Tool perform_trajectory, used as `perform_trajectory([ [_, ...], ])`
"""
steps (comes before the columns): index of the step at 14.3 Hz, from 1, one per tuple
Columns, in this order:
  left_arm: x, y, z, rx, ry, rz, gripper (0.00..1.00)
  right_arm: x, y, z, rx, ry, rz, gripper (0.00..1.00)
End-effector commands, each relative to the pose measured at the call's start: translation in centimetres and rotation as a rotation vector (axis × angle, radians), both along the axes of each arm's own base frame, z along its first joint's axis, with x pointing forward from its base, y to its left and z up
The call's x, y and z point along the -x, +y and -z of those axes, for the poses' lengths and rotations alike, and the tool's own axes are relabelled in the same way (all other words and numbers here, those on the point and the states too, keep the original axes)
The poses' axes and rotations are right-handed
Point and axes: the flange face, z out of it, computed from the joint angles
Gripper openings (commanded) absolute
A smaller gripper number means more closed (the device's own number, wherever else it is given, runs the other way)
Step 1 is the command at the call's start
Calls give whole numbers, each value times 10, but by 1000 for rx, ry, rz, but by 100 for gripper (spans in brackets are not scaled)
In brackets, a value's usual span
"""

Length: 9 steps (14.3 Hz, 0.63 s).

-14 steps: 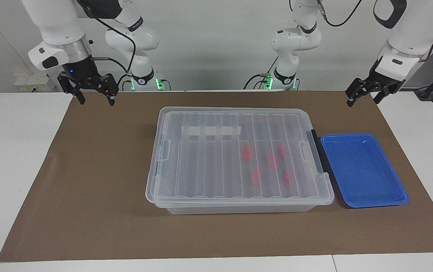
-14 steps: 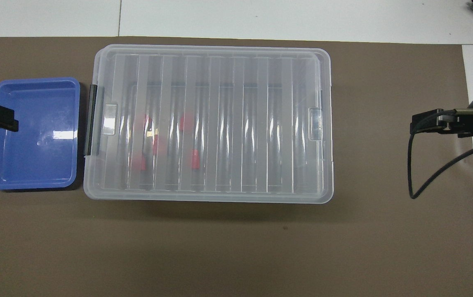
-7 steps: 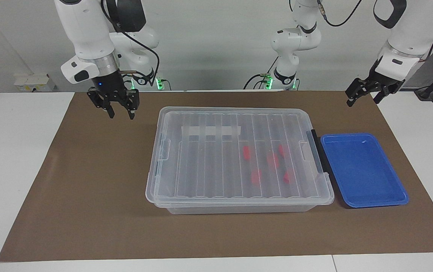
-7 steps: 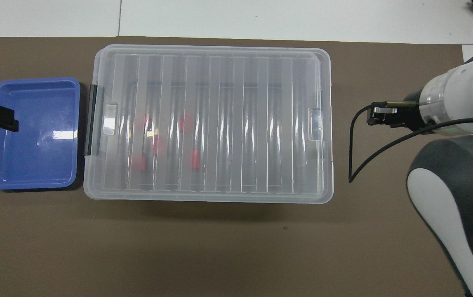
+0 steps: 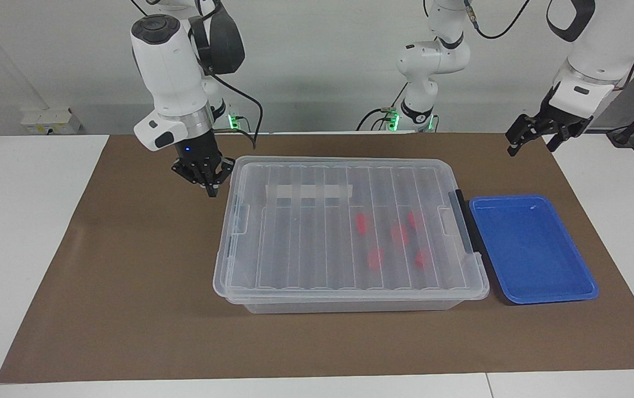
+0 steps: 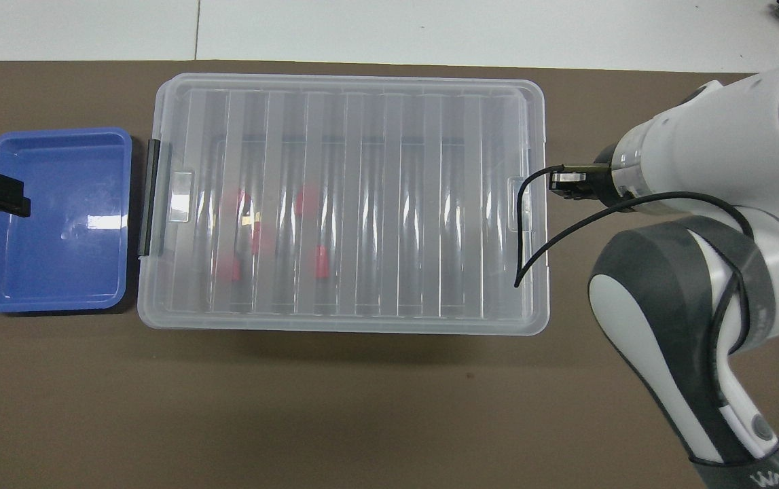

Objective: Place red block in blue tray from box
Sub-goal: 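Reach the right gripper over the box lid and grasp its edge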

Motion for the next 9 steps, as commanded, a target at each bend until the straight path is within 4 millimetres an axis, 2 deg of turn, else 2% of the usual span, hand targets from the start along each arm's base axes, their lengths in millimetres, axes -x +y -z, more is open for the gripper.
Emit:
perform_trajectory([
  [1, 8, 2, -2, 9, -7, -4, 100, -5, 5, 17, -8, 1, 19, 31],
  [4, 8, 2, -1, 9, -5, -4, 100, -14, 6, 36, 4, 8, 18, 33],
  [6, 8, 2, 0, 9, -4, -4, 100, -15, 14, 48, 9, 27, 7, 34],
  [8, 8, 2, -1, 9, -5, -4, 100, -14, 25, 57, 12, 41, 0, 61],
  [9, 8, 2, -1, 9, -5, -7, 100, -14, 28, 60, 13, 43, -2, 65],
])
